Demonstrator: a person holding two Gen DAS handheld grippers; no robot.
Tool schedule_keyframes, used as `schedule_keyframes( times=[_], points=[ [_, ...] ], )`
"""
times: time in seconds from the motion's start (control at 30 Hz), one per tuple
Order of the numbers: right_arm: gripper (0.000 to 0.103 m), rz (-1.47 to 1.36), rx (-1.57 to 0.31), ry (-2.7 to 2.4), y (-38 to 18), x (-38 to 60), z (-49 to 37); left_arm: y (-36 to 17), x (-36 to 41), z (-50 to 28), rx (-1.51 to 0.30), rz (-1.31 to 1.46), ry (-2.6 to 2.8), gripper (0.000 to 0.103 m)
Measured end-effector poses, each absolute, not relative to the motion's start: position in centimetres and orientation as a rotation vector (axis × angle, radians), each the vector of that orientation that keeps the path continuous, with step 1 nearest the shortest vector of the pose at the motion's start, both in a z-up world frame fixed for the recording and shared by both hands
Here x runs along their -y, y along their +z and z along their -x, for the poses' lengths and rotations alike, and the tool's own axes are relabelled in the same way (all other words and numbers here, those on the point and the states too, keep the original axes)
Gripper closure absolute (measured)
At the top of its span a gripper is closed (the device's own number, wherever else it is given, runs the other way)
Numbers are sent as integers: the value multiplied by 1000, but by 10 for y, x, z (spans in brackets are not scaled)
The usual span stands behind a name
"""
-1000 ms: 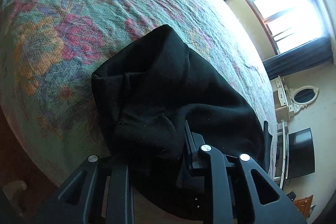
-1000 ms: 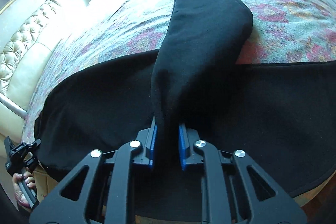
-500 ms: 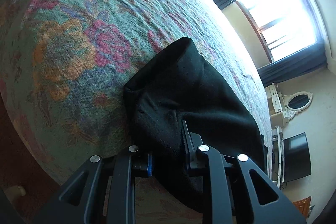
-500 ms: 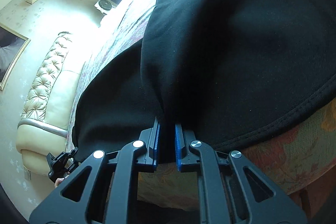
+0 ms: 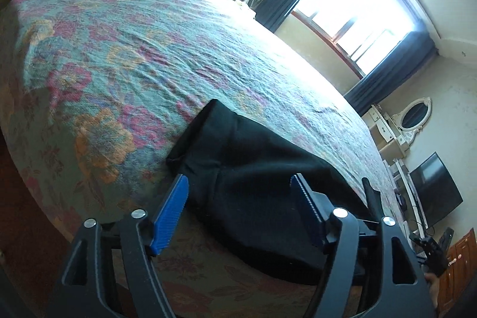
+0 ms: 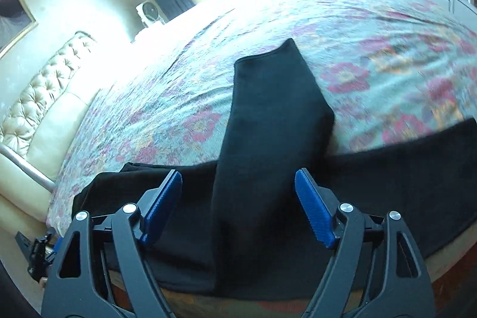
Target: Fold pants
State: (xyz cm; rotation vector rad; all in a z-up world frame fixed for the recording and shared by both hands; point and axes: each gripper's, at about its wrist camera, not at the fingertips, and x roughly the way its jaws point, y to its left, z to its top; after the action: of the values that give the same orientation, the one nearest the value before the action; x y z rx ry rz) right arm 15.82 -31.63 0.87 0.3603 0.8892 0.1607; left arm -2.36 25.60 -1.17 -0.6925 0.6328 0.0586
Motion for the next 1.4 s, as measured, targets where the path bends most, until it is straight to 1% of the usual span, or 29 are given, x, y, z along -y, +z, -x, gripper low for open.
schedule_keyframes(
  times=[0.1,0.17,0.3,0.37,0.43,0.47,0.5,0.53,0.57,0.73,0.87,1.0,1.07,1.2,1.33,1.4],
  points=[
    [23,-179,-977,154,-1,276,-238,-8,-222,5,-669,740,-72,20],
    [23,-63,-1047,95,-18,255,-289,-13,-193,-11,-715,766,-131,20],
    [23,82,-1146,-3,-55,236,-352,-32,-138,-33,-824,792,-229,20],
    [23,147,-1190,-37,-72,231,-371,-40,-112,-41,-874,760,-271,20],
    [24,131,-1204,-24,-79,237,-373,-46,-90,-46,-906,732,-300,20],
    [40,107,-1196,-21,-76,244,-372,-47,-83,-47,-911,721,-308,20],
    [55,97,-1185,-25,-74,252,-368,-47,-75,-48,-911,703,-314,20],
    [85,88,-1173,-22,-70,258,-365,-46,-69,-49,-912,683,-323,20],
    [96,50,-1164,3,-65,270,-359,-45,-63,-50,-913,662,-334,20],
    [97,-184,-1005,75,-17,336,-300,-42,-42,-58,-922,624,-364,20],
    [97,-342,-834,105,24,402,-217,-41,-32,-63,-921,606,-372,20],
    [97,-402,-703,72,40,464,-131,-37,-10,-63,-928,563,-388,20],
    [97,-449,-686,48,34,492,-96,-37,4,-64,-934,543,-396,20],
    [97,-491,-733,-1,7,527,-47,-36,22,-69,-945,538,-413,20],
    [97,-624,-814,6,-37,551,-28,-39,41,-73,-961,525,-423,20],
    [94,-703,-850,28,-60,556,-25,-41,45,-75,-976,520,-428,20]
  ],
)
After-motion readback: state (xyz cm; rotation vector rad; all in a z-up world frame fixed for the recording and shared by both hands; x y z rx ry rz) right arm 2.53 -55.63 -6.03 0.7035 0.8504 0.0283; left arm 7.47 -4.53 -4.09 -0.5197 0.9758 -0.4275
